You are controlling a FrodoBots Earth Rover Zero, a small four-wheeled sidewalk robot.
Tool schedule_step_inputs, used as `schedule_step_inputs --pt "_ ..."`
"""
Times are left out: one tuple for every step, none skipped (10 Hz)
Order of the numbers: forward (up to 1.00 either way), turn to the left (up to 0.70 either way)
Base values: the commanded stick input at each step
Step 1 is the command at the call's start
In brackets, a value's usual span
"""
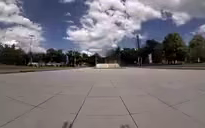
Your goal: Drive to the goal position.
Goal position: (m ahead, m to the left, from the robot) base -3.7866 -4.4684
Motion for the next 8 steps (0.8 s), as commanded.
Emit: schedule_step_inputs --pt "0.7 0.0" --pt "0.7 0.0" --pt "0.7 0.0" --pt "0.7 0.0" --pt "0.7 0.0" --pt "0.7 0.0" --pt "0.7 0.0" --pt "0.7 0.0"
